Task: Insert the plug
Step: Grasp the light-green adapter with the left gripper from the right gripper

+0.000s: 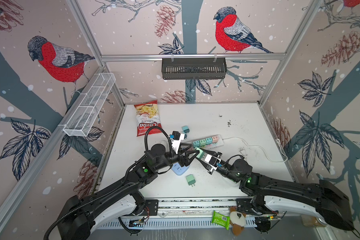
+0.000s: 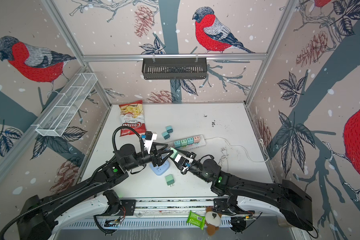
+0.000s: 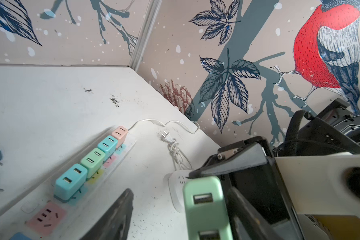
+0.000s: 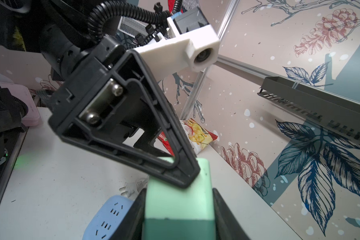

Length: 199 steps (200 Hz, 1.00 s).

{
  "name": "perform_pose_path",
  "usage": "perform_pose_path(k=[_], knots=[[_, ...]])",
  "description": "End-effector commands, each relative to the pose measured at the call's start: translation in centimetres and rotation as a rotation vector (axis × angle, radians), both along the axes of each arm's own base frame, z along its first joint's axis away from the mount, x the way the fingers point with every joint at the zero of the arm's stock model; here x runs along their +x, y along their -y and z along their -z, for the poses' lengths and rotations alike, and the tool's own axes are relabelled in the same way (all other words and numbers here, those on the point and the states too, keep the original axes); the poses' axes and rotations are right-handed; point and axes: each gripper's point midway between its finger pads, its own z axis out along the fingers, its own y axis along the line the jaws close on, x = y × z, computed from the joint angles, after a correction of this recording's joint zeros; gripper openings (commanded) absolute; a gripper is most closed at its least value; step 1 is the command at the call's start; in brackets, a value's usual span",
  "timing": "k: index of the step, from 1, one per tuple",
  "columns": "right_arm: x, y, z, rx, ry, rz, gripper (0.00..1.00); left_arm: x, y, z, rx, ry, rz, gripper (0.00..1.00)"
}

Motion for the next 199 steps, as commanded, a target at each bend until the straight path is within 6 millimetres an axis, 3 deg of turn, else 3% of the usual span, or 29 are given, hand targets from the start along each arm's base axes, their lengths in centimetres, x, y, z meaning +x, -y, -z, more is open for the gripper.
perform_pose_path(k=[1,49,81,94,114,131,164,199], knots=[[-0.4,0.3,-1.8,0.071,0.026,-0.009,0.03,-0.5,1.0,-1.1,-0.017,0.048,0.05,0.65],[0.0,0.7,-2.1,0.092,0.026,0.018,0.03,-0.9,2.3,-0.9,0.003,0.041,0.09,0.46],[0.0,0.7,-2.1,0.098,0.022,0.018,0.04,-0.9,2.6,-0.9,0.009,0.048,0.101,0.2],[0.1,0.8,-2.1,0.103,0.016,0.026,0.16,-0.9,2.7,-0.9,0.013,0.058,0.104,0.13],[0.1,0.8,-1.9,0.097,0.002,0.027,0.59,-0.5,2.4,-0.6,0.042,0.075,0.08,0.05],[0.1,1.0,-1.9,0.099,0.001,0.029,0.76,0.4,1.5,-0.3,0.081,0.078,0.004,0.01],[0.0,1.5,-1.8,0.115,0.008,0.039,0.86,2.0,-1.1,-0.2,0.121,0.147,-0.153,0.0],[0.8,2.5,-2.0,0.15,-0.011,0.077,0.87,4.0,-4.8,0.5,0.144,0.199,-0.271,0.0]])
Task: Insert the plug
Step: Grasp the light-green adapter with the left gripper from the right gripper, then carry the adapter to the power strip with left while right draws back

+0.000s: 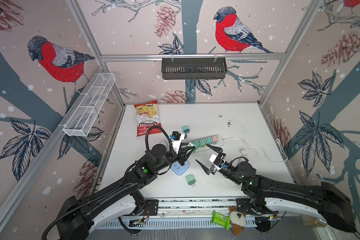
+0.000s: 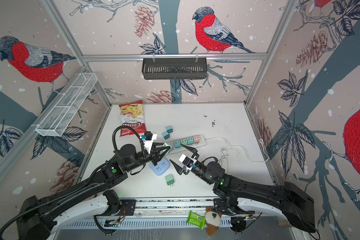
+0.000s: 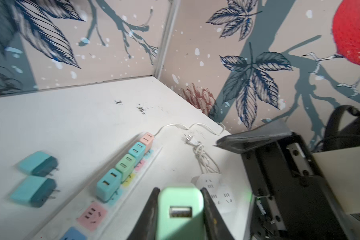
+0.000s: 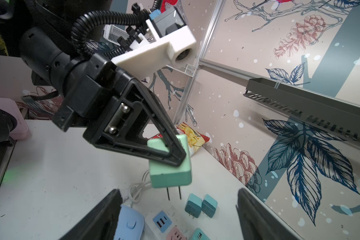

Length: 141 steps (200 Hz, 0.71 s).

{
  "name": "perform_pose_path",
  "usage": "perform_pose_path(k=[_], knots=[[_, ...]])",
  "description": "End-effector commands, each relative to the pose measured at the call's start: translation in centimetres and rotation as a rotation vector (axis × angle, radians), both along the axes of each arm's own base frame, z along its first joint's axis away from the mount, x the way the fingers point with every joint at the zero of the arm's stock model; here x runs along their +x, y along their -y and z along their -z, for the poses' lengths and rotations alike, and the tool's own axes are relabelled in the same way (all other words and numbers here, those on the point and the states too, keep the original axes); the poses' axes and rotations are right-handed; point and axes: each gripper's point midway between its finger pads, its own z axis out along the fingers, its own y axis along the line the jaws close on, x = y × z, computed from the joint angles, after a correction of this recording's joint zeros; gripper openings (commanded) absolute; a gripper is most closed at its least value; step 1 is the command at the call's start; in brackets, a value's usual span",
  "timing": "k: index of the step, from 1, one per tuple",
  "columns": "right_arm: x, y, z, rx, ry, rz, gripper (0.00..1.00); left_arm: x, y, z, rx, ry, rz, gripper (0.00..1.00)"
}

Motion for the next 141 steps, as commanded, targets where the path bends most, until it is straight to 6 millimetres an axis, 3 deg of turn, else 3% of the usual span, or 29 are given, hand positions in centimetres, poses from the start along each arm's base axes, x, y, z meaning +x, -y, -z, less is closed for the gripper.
perform_pose_path(k=[1,30,55,79,114,141], knots=[[0.5,0.9,-1.4,0.081,-0.01,0.028,0.87,1.8,-2.5,0.2,0.028,0.066,-0.101,0.0],[1.9,2.6,-1.6,0.143,-0.048,0.084,0.87,4.1,-6.2,1.5,0.068,0.108,-0.222,0.0],[4.9,6.0,-1.2,0.256,-0.152,0.213,0.88,6.2,-8.3,2.3,0.099,0.115,-0.299,0.0],[8.0,9.7,1.0,0.306,-0.267,0.382,0.88,7.6,-8.0,3.4,0.153,0.125,-0.297,0.0],[10.4,15.0,3.0,0.36,-0.333,0.577,0.91,9.4,-8.1,5.2,0.267,0.119,-0.328,0.0],[11.6,18.8,5.0,0.409,-0.381,0.661,0.92,7.6,-5.0,6.9,0.356,0.237,-0.088,0.0]])
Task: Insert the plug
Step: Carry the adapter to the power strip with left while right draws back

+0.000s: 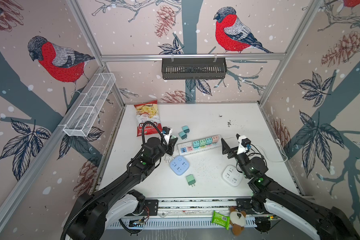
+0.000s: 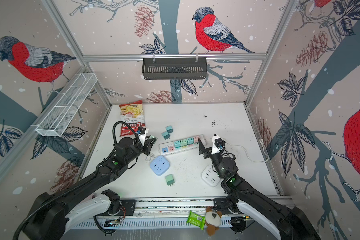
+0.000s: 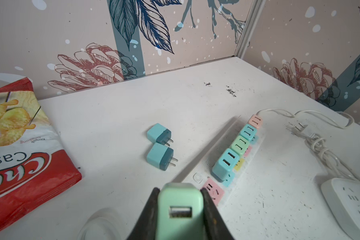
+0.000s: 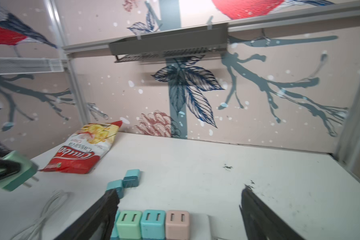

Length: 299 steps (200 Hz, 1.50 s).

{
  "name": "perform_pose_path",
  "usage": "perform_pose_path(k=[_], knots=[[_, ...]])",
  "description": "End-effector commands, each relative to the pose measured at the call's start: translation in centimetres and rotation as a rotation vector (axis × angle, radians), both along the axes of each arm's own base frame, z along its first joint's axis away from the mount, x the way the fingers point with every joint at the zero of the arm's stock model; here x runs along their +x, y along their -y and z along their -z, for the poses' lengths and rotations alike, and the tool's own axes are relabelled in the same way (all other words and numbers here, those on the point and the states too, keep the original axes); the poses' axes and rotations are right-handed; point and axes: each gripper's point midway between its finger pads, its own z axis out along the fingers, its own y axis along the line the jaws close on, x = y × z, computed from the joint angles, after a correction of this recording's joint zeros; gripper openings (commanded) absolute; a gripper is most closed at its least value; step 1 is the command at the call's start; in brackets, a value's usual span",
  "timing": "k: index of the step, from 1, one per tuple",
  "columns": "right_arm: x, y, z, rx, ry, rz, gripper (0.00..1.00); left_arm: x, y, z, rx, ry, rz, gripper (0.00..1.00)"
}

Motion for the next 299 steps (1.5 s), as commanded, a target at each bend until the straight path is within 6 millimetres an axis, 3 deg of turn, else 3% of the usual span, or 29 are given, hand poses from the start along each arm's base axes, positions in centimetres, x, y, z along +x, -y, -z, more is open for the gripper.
perform_pose_path(k=[1,45,119,190,229,299], knots=[[0.7,2.5,1.7,0.085,-0.062,0.049,0.92,-1.0,2.4,-0.5,0.08,0.141,0.191,0.0],[1.4,5.6,3.7,0.148,-0.087,0.119,0.91,-0.7,2.8,1.3,0.163,0.177,0.237,0.0],[1.3,5.4,4.1,0.149,-0.085,0.104,0.91,0.5,4.3,5.7,0.325,0.057,0.357,0.0],[1.2,5.2,4.1,0.149,-0.079,0.09,0.91,-0.9,6.0,5.8,0.324,0.064,0.494,0.0],[1.2,5.1,4.1,0.149,-0.078,0.09,0.91,-0.4,6.1,6.6,0.371,0.045,0.505,0.0],[1.3,5.0,4.2,0.144,-0.082,0.084,0.91,0.5,8.0,7.6,0.396,0.032,0.611,0.0]])
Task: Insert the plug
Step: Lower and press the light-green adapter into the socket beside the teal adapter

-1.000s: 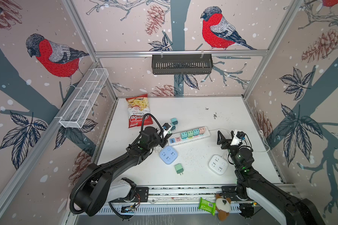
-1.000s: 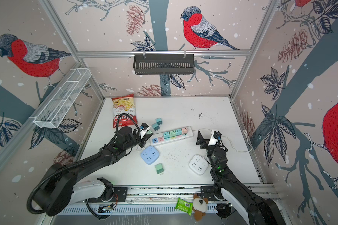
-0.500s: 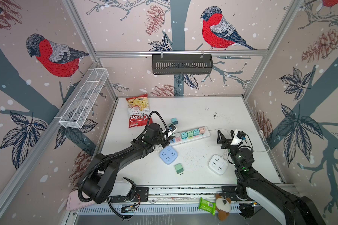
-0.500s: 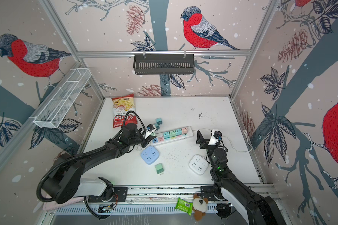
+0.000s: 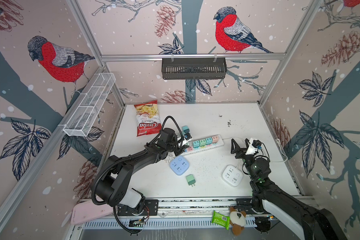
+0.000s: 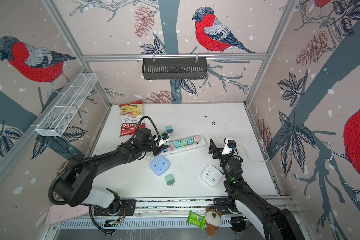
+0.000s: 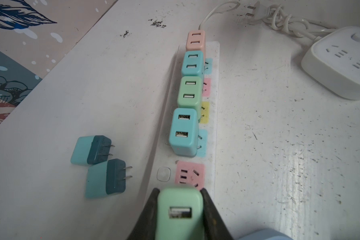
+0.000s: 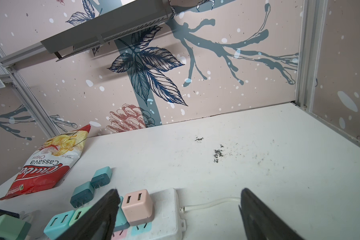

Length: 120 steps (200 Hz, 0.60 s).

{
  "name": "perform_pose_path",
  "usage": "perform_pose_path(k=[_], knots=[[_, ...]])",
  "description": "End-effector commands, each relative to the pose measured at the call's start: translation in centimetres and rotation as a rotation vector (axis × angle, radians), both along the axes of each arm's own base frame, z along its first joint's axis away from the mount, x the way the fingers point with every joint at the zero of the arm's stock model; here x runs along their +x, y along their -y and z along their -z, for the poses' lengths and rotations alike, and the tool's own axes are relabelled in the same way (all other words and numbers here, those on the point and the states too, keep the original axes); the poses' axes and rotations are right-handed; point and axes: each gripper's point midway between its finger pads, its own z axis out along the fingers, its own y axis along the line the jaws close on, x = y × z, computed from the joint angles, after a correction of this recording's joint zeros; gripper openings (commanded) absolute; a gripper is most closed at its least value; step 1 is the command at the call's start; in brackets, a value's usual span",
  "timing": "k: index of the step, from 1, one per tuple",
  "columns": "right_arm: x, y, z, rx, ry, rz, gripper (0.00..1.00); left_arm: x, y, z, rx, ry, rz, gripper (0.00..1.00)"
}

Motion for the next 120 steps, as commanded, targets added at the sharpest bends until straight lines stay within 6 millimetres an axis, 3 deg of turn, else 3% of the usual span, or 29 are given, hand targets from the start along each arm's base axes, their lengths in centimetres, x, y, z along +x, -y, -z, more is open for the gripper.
perform_pose_path(k=[1,51,120], knots=[[0.0,-0.2,-0.5,0.008,0.02,-0.009,0.91,0.0,1.0,0.1,0.003,0.005,0.074,0.0],[-0.2,0.0,-0.5,0.013,0.028,-0.003,0.92,1.0,2.5,1.0,0.02,-0.047,0.096,0.0],[-0.2,-0.2,-0.6,0.01,0.027,-0.01,0.92,0.9,4.1,2.1,0.034,-0.092,0.086,0.0]])
